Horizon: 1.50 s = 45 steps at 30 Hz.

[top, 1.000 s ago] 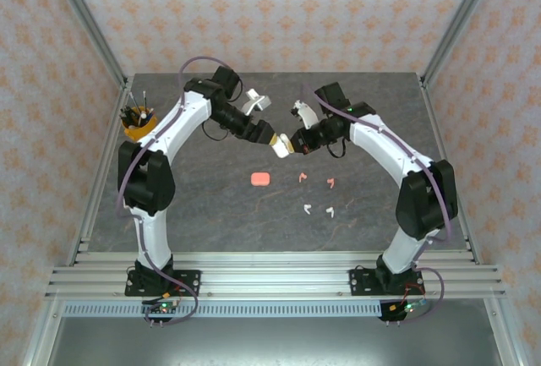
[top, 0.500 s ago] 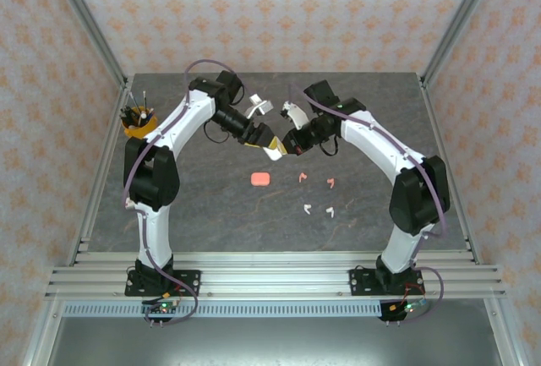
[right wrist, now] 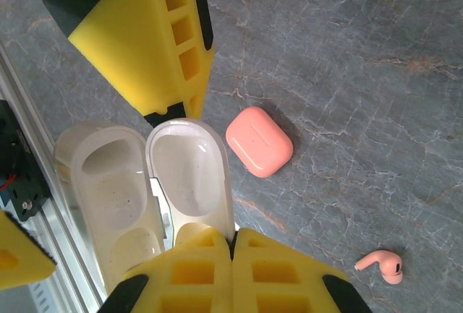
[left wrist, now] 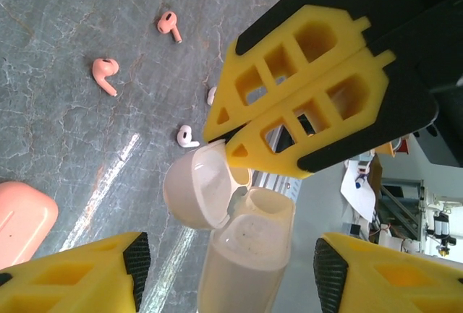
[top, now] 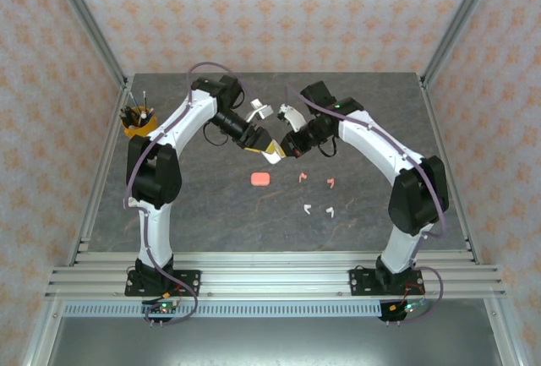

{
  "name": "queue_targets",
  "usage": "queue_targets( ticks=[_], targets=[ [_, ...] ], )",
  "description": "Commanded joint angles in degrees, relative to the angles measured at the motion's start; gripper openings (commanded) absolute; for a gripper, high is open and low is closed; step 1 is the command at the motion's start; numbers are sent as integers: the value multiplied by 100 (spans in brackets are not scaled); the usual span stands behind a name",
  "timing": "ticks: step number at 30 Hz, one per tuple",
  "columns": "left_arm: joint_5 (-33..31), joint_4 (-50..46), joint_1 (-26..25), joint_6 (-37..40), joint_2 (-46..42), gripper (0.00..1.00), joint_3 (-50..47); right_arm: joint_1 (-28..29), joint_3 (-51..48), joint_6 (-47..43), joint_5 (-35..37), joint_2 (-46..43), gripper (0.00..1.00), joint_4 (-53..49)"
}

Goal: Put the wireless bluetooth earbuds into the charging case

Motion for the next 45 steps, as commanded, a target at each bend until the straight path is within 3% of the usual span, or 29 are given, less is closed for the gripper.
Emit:
queue_targets(
  ticks=[1,12,18,45],
  targets=[
    [199,-310,18,203,129,63,192,19,227,-141,51,99,0,-143],
    [295,-491,-8,386,244,59,198,23,310,-201,59,152,0,-240],
    [358,-605,-50,488,344,51,244,19,319,-219,78,160,0,-259],
    [594,-1044,-160,913,463,43,346,19,328,-194,50,187,0,-227]
  ],
)
